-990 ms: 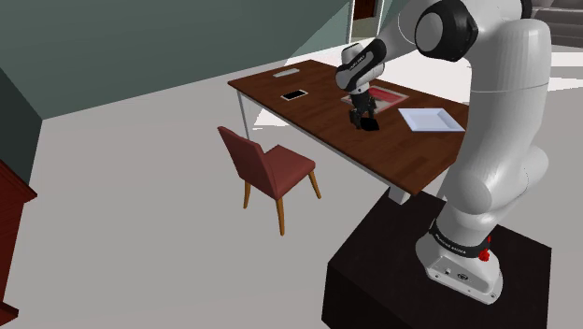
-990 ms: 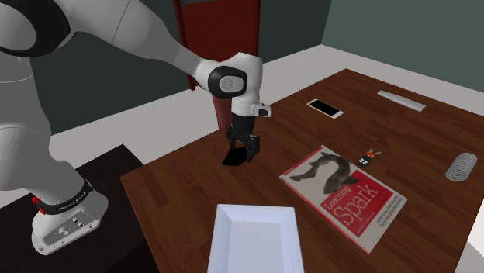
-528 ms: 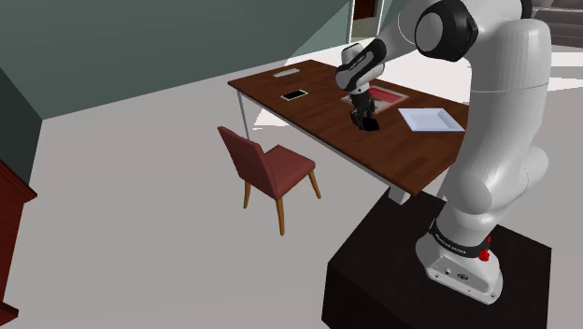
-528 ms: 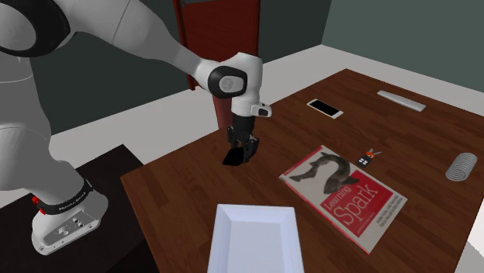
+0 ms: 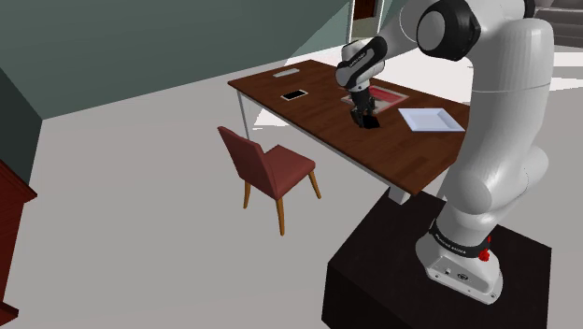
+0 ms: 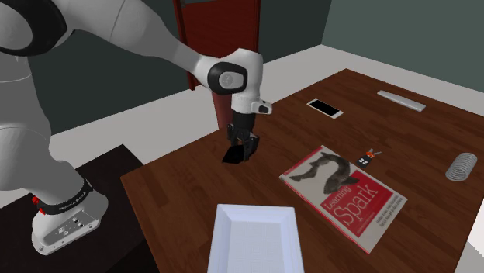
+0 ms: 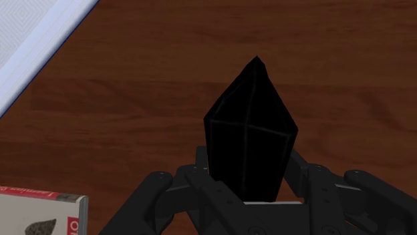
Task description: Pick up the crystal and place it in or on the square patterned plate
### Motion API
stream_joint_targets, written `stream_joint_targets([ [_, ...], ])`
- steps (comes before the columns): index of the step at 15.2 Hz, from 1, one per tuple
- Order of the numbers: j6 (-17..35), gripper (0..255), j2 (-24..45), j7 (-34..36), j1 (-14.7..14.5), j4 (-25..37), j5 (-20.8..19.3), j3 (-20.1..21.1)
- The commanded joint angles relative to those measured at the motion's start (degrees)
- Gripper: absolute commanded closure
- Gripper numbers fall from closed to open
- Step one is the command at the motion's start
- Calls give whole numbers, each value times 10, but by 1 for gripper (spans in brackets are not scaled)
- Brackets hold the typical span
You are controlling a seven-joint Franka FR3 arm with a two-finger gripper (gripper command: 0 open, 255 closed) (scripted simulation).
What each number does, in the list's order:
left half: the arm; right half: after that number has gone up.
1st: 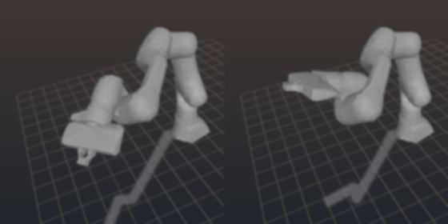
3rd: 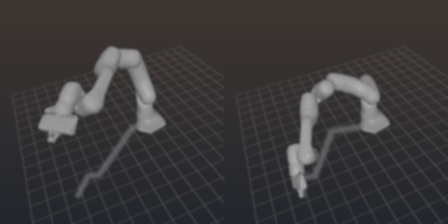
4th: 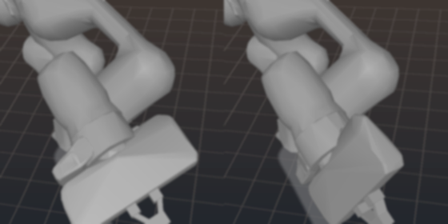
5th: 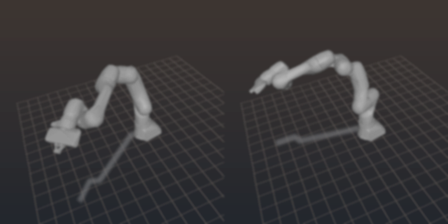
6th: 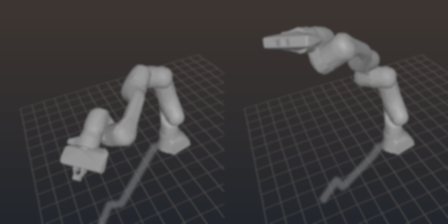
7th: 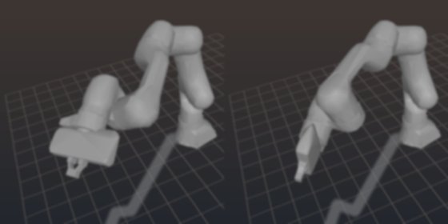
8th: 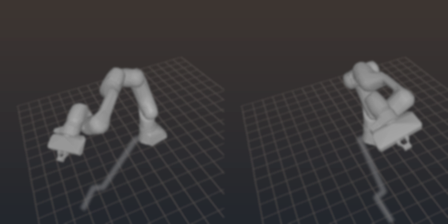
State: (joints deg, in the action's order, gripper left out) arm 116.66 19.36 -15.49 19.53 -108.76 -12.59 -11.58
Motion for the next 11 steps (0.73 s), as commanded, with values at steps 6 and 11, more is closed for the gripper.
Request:
stream_joint_targets([
  [6,-44,255,-27,-8,-2,18,-1,-1],
  [11,-77,255,-43,-14,-3,36,-1,-1],
])
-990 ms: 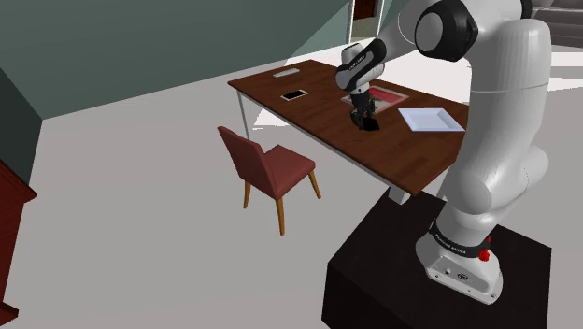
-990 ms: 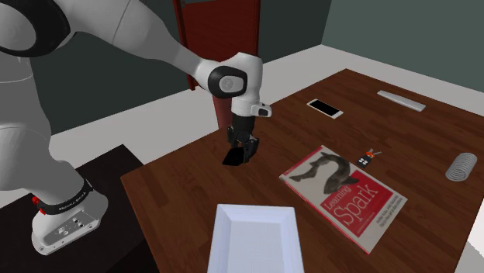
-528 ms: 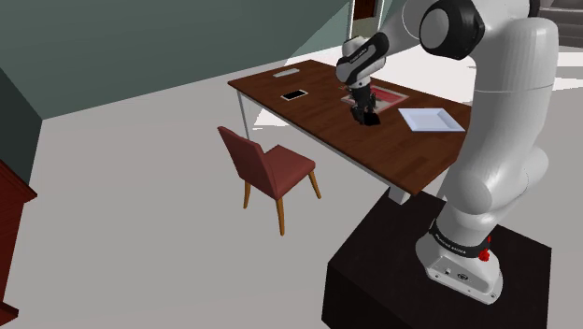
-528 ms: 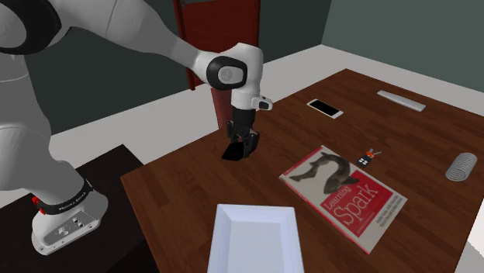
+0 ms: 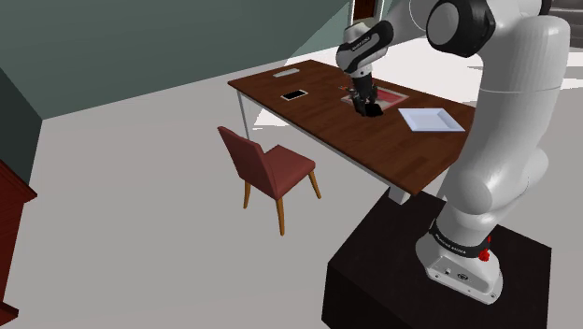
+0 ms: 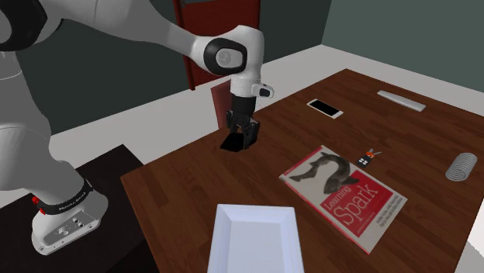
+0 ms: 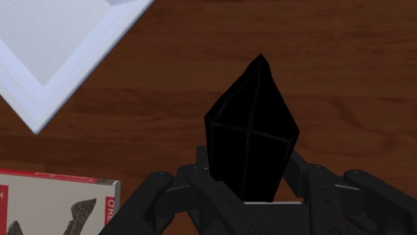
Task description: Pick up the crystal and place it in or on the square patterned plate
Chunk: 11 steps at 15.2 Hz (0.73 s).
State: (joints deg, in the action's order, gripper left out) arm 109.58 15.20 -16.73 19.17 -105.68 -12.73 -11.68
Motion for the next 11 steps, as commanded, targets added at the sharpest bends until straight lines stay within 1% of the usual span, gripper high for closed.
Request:
stream_joint_targets([
  [1,-13,255,-4,-3,0,9,0,0],
  [4,-28,255,-11,-6,-1,18,0,0],
  [11,8,255,-29,-83,51,-15,-14,-37],
])
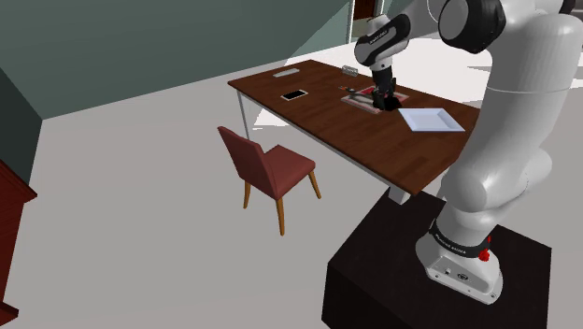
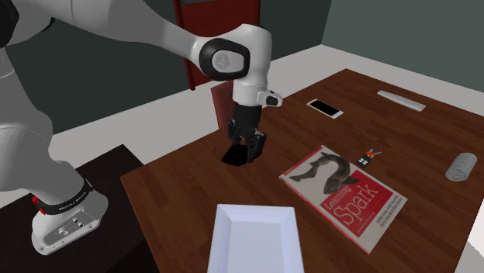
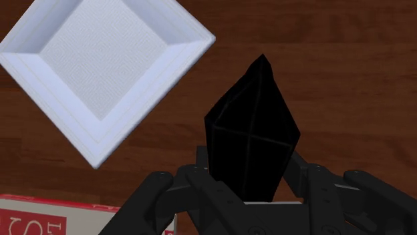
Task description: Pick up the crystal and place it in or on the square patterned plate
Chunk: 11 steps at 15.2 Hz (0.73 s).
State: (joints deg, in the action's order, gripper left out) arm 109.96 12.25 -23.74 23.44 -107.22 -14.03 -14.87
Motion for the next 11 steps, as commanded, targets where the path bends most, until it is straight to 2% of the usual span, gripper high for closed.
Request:
stream_joint_targets([
  [1,8,255,0,-25,16,-1,-2,-11],
  [11,49,255,22,-149,97,15,-1,-62],
])
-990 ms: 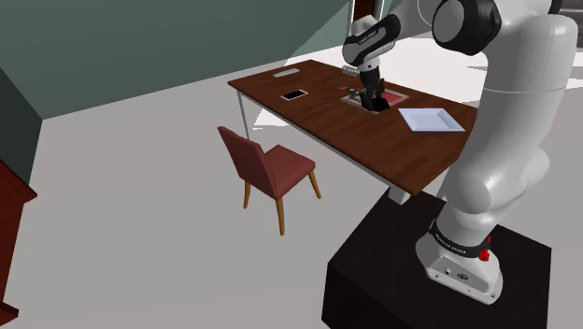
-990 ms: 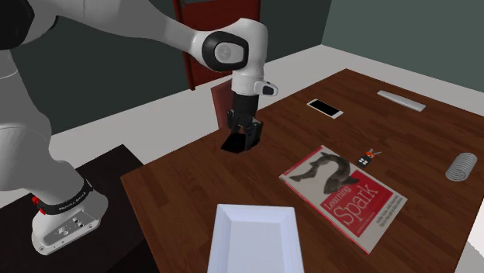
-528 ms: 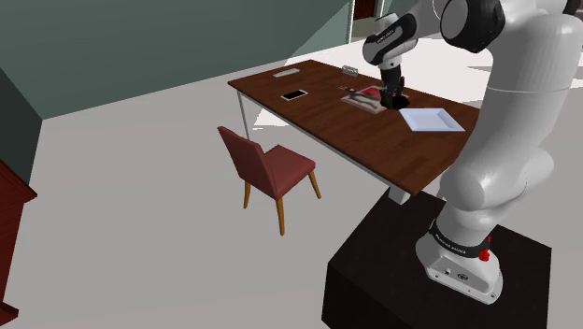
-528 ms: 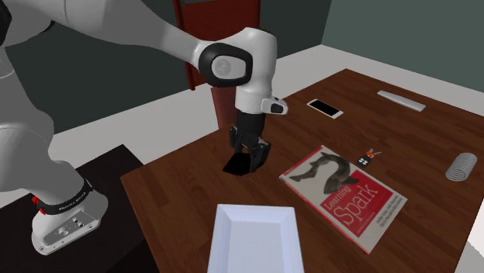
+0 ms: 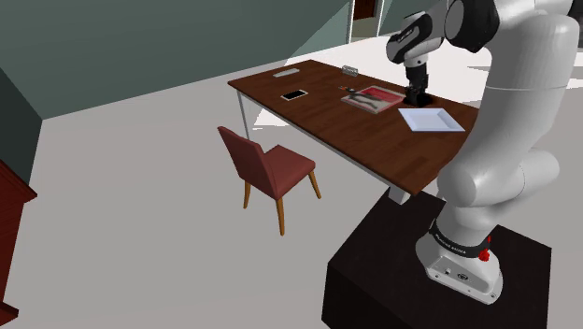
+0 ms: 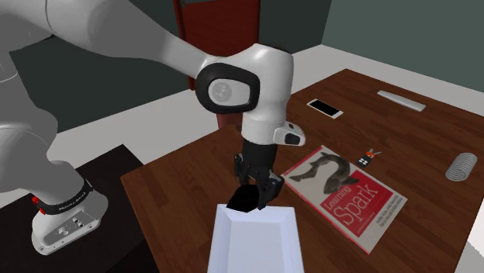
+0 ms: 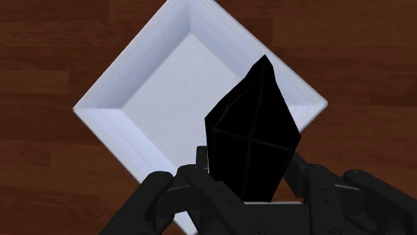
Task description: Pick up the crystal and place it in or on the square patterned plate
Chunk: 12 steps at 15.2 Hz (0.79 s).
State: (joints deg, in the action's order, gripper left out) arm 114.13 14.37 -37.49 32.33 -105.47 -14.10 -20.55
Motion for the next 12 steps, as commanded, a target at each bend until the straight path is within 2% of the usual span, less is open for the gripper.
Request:
stream_joint_targets([
  [1,10,255,6,-25,17,3,2,-9],
  [5,22,255,33,-82,55,33,14,-26],
  [12,67,255,56,-73,59,8,17,-23],
])
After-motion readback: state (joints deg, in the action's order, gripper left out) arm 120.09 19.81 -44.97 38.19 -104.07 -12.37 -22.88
